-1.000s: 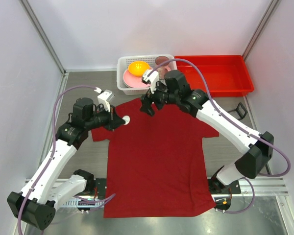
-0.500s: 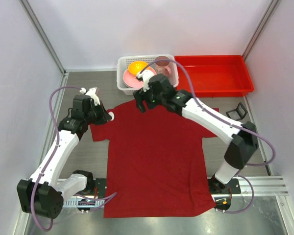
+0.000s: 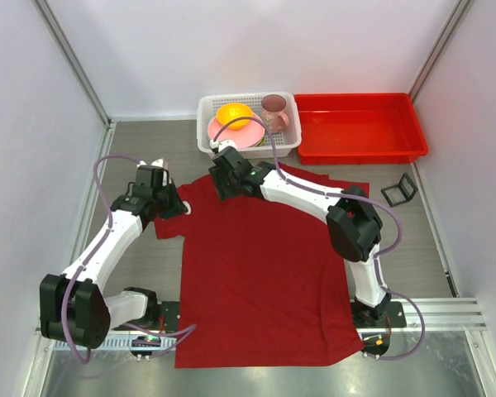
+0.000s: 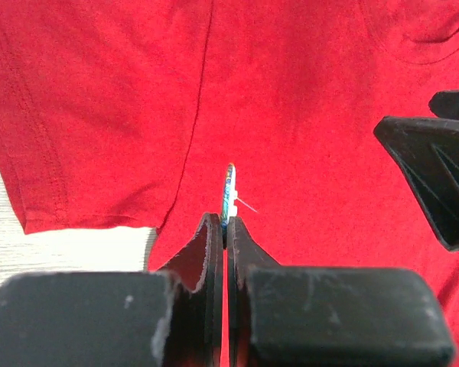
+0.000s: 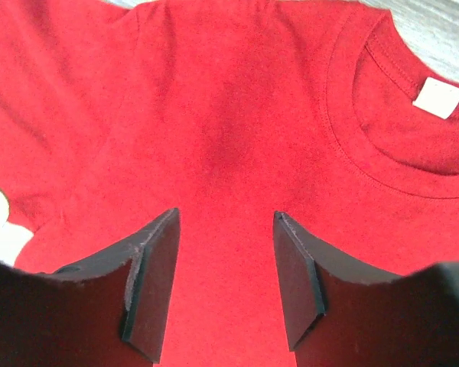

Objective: Pin the brooch onto the clothing

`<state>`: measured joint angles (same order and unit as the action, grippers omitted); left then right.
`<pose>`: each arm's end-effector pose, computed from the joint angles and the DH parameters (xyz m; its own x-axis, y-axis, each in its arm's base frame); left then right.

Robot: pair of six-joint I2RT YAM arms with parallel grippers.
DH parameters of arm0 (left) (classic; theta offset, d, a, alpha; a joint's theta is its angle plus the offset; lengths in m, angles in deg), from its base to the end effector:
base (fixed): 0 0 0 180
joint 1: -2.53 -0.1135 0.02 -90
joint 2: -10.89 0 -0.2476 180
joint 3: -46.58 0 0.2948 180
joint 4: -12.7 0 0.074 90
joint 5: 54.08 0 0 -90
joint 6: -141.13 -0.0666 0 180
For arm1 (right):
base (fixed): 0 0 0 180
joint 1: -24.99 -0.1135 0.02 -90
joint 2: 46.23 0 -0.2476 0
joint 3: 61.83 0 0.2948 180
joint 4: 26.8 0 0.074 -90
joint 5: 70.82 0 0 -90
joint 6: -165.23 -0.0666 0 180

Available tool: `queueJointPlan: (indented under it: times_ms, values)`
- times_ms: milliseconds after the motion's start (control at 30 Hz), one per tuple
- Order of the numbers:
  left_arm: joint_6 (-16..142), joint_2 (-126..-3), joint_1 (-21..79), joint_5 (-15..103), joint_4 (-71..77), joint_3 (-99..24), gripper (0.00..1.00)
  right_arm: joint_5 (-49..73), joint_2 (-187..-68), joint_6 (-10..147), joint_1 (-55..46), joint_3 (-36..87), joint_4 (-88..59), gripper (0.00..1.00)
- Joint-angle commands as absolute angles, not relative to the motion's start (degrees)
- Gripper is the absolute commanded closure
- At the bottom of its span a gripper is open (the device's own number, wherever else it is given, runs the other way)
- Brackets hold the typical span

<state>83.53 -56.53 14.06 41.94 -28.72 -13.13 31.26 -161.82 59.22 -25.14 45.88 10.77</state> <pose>0.3012 -0.0686 0.1965 -0.7681 -0.3871 -0.5100 -0.1724 0.8921 -0.4176 0.3418 0.3875 0.1972 -0.6202 -0.3218 -0.7155 -0.5049 0.8617 0.0501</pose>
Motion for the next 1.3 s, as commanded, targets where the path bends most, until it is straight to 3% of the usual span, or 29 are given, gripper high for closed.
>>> queueJointPlan:
  times_ms: [0, 633, 1267]
  values:
    - [84.26, -57.66, 14.48, 38.38, -28.04, -13.85, 1.00, 34.91, -164.25, 48.97, -25.46, 49.05, 11.75, 0.44]
    - [85.31, -63.56, 16.94, 37.41, -25.51, -13.42, 1.00, 43.44, -177.53, 42.89, -30.03, 60.83, 13.86, 0.56]
    - [84.70, -65.58, 16.94, 37.50, -23.40, -14.03, 1.00, 41.51, -182.98, 40.61, -27.66, 63.12, 14.30, 0.58]
